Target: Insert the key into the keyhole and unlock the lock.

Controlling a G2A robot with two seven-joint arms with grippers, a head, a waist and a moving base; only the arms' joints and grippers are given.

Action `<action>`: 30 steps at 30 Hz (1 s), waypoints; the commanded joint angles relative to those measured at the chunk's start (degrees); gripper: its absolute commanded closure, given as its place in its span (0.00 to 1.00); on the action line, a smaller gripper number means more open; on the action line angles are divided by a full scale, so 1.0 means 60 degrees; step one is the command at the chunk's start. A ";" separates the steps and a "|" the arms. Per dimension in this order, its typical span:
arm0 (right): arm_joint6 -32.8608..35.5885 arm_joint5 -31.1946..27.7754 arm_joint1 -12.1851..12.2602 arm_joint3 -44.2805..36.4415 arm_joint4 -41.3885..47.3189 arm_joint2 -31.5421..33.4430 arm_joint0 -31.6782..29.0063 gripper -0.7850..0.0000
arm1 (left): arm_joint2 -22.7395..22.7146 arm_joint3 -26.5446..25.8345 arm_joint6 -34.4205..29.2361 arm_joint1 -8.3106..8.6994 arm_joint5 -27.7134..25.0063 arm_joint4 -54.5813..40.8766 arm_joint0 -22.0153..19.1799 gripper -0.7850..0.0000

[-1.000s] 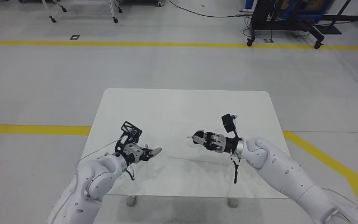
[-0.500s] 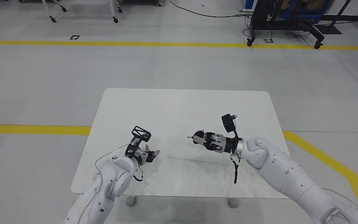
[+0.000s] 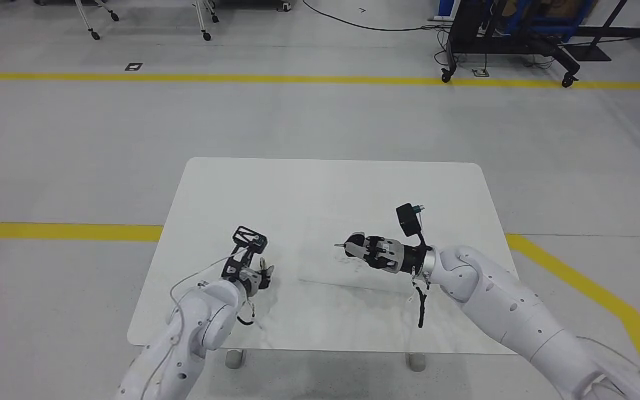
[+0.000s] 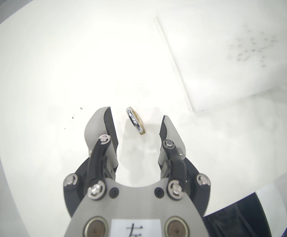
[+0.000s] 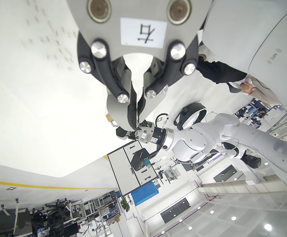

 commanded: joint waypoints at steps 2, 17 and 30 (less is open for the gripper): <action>0.0000 0.0000 0.0000 0.0000 0.0000 0.0000 0.0000 1.00 | -0.0011 -0.0027 -0.0085 -0.0005 0.0049 0.0156 0.0033 0.53; 0.0000 0.0000 0.0000 0.0000 0.0000 0.0000 0.0000 1.00 | -0.0015 0.0160 -0.0077 -0.0072 -0.0204 -0.0029 -0.0059 1.00; 0.0000 0.0000 0.0000 0.0000 0.0000 0.0000 0.0000 1.00 | -0.0157 0.0412 -0.0094 -0.0117 -0.0404 -0.0369 -0.0189 1.00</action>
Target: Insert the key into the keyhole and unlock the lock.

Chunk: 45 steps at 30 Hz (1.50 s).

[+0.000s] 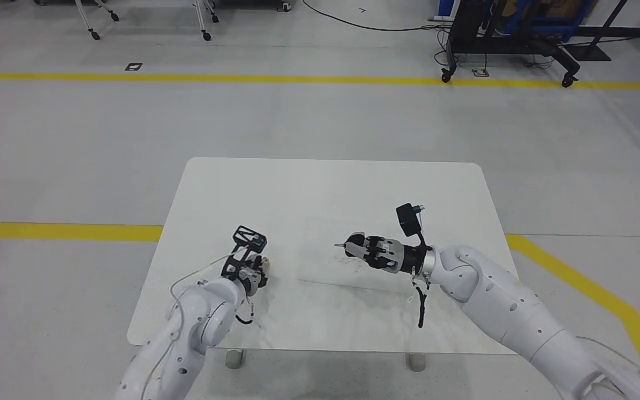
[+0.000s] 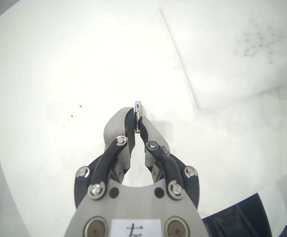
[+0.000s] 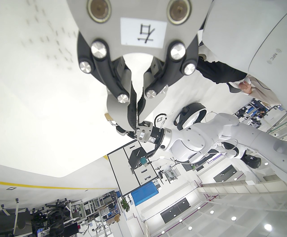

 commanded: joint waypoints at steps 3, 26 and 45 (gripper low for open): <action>0.0000 0.0000 0.0000 0.0000 0.0000 0.0000 0.0000 1.00 | -0.0105 0.0062 0.0210 -0.0011 -0.0017 -0.0160 -0.0017 1.00; 0.0000 0.0000 0.0000 0.0000 0.0000 0.0000 0.0000 1.00 | -0.0123 0.0369 0.0599 -0.0077 -0.0248 -0.0362 -0.0096 0.69; 0.0000 0.0000 0.0000 0.0000 0.0000 0.0000 0.0000 1.00 | -0.0498 0.0456 0.0584 -0.0082 -0.0179 -0.0645 -0.0014 1.00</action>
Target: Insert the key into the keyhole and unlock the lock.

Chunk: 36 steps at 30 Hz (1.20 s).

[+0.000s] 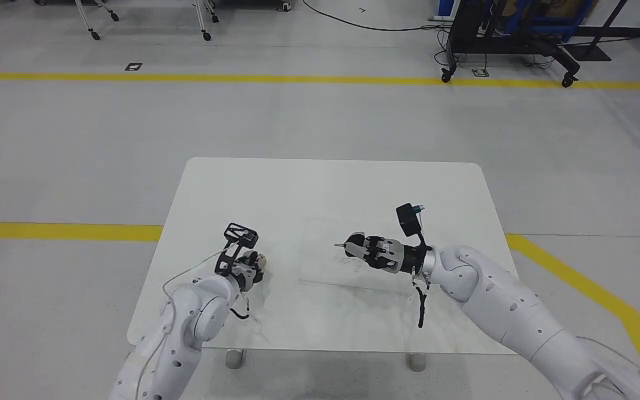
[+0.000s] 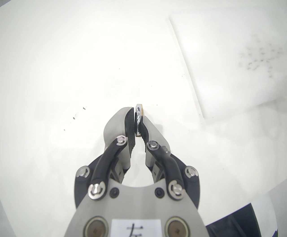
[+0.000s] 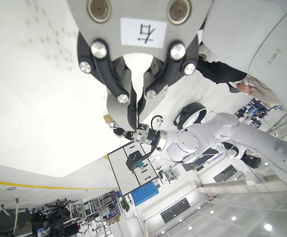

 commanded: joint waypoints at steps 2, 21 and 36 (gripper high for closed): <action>0.0000 0.0000 0.0000 0.0000 0.0000 0.0000 0.0000 1.00 | -0.0096 -0.0021 0.0066 0.0005 -0.0077 -0.0129 0.0024 1.00; 0.0000 0.0000 0.0000 0.0000 0.0000 0.0000 0.0000 1.00 | -0.0293 -0.0115 0.1194 -0.0015 -0.0839 -0.0875 0.0106 1.00; 0.0000 0.0000 0.0000 0.0000 0.0000 0.0000 0.0000 1.00 | -0.1022 0.1706 0.2147 -0.0040 -0.6182 -1.0784 -0.0037 1.00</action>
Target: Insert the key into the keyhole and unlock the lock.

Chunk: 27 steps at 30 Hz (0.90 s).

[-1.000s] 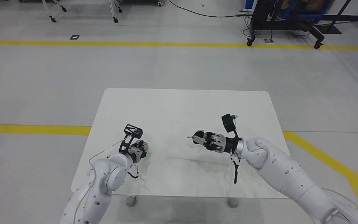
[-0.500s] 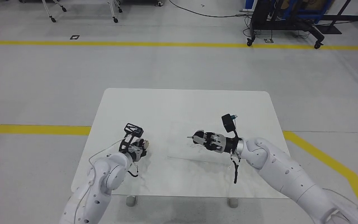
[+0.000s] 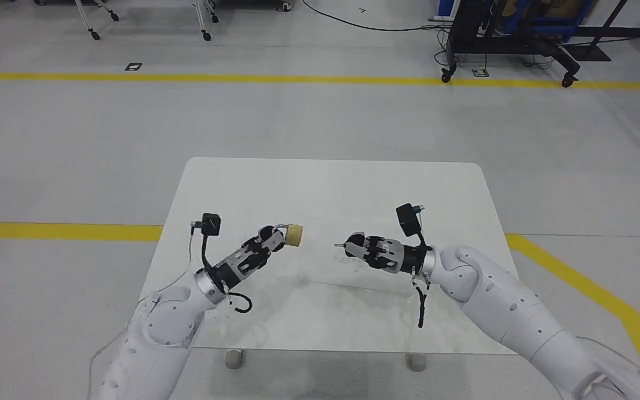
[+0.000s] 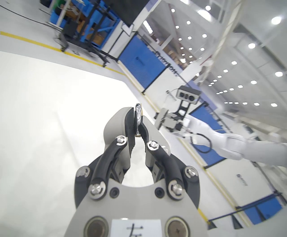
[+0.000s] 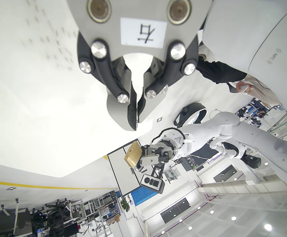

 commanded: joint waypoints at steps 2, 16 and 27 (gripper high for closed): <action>0.0000 0.0000 0.0000 0.0000 0.0000 0.0000 0.0000 1.00 | 0.0081 0.0498 -0.0712 0.0022 -0.0425 -0.1326 -0.0290 1.00; -0.0027 0.0535 -0.0188 -0.0349 0.0158 -0.0076 0.0037 1.00 | 0.0562 0.1241 -0.1328 0.0016 -0.1664 -0.2176 -0.0651 1.00; -0.0054 0.1179 -0.0522 -0.0396 0.0253 -0.0193 0.0379 1.00 | 0.1280 0.1552 -0.1465 -0.0073 -0.1853 -0.2138 -0.0841 1.00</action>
